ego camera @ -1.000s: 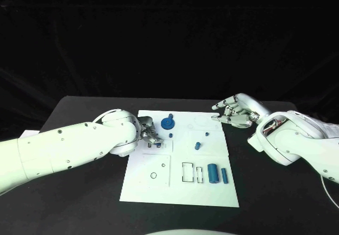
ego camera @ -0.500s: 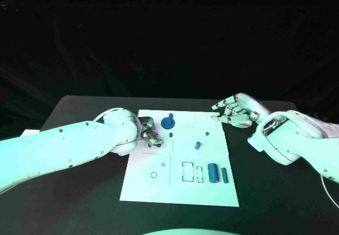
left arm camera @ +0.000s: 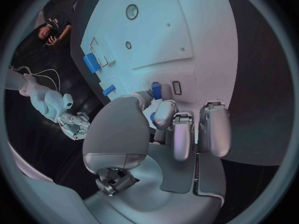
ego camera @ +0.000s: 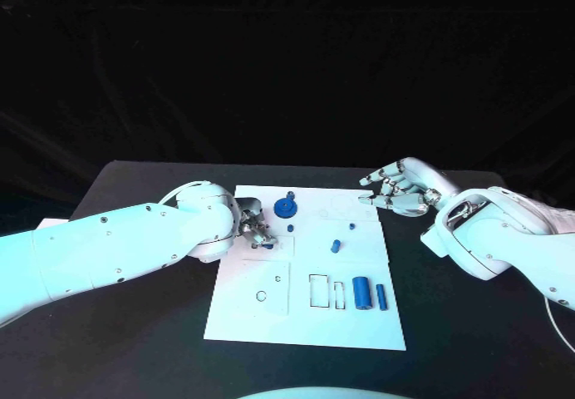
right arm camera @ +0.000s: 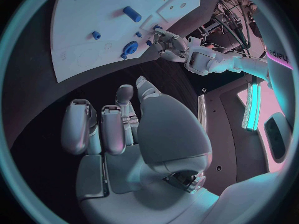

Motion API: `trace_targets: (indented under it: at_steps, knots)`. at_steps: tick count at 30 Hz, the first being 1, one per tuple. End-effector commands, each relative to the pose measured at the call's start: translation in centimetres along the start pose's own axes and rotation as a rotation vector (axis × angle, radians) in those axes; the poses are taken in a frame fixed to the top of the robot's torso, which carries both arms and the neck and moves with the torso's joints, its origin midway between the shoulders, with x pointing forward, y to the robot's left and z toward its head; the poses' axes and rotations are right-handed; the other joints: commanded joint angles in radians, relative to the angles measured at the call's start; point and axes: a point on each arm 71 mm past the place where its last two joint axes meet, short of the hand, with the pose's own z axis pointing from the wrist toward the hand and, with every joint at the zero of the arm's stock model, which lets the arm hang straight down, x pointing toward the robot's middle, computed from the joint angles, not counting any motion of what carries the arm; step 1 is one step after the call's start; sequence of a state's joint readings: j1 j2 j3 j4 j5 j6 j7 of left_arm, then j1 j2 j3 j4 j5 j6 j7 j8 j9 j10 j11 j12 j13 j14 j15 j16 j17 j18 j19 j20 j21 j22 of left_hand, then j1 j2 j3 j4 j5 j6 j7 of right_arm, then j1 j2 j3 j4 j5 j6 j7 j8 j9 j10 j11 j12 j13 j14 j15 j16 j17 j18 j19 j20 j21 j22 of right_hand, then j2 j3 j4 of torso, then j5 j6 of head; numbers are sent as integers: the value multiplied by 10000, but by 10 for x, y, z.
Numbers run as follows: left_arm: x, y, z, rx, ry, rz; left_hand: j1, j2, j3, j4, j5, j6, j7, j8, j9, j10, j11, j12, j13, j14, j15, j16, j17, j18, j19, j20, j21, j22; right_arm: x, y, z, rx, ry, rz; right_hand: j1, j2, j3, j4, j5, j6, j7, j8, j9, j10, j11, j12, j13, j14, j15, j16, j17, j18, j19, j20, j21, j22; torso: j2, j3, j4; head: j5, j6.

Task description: Assemble the parts on the task board

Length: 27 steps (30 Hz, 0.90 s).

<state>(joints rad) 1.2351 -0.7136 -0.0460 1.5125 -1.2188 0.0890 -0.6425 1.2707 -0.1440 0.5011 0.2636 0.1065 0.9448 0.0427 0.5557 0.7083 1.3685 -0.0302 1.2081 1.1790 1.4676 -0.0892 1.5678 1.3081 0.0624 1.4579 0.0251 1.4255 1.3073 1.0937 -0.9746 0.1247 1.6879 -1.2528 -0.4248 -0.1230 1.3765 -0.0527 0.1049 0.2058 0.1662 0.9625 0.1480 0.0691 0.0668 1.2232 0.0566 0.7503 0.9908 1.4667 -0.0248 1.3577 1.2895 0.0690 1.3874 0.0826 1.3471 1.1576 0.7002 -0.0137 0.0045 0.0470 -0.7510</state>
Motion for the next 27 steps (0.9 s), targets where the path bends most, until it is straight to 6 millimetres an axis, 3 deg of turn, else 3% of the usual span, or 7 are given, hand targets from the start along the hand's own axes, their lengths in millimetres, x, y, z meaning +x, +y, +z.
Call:
trace_targets:
  at_steps: [1,6,15,27]
  knots:
    - [6,0,2,-104,463,111,55,82,1457,-1401,-71,4,-55,38,16,47,-30,22,21,1032,18,30,2627,-125,78,1,51,595,1,1,0,-34,125,18,-57,-5,20,66,46,90,-12,20,8,-31,-4,-9,-5,403,34,-55,-8,147,-67,6,-57,-9,-2,5,-9,13,-6]
    - [6,-1,4,-104,517,-4,-357,-2,1220,-1245,-132,152,-108,144,107,113,-59,106,83,1032,-1,30,2627,-144,124,-15,99,676,1,1,0,-34,127,29,-61,-3,17,76,50,91,-12,20,8,-32,-5,-14,-12,403,34,-60,-12,149,-71,6,-65,-21,3,3,-10,4,-6]
    - [5,-1,8,-172,599,-40,-1685,13,177,-373,-129,407,-177,182,172,194,-115,257,206,1032,-59,30,2627,-177,213,-70,188,827,2,1,0,-47,133,50,-64,-1,14,85,54,92,-13,21,8,-34,-5,-18,-18,403,33,-64,-15,151,-75,6,-72,-31,3,22,-10,3,-49]
    - [6,-3,10,-167,731,55,-2069,-21,-373,-84,-118,577,-229,165,191,300,-158,412,351,1032,-92,30,2627,-199,270,-105,244,928,2,1,1,-46,152,60,-64,-1,14,85,54,92,-13,21,8,-34,-5,-18,-18,403,33,-64,-15,151,-75,6,-72,-31,1,11,0,-12,-79]
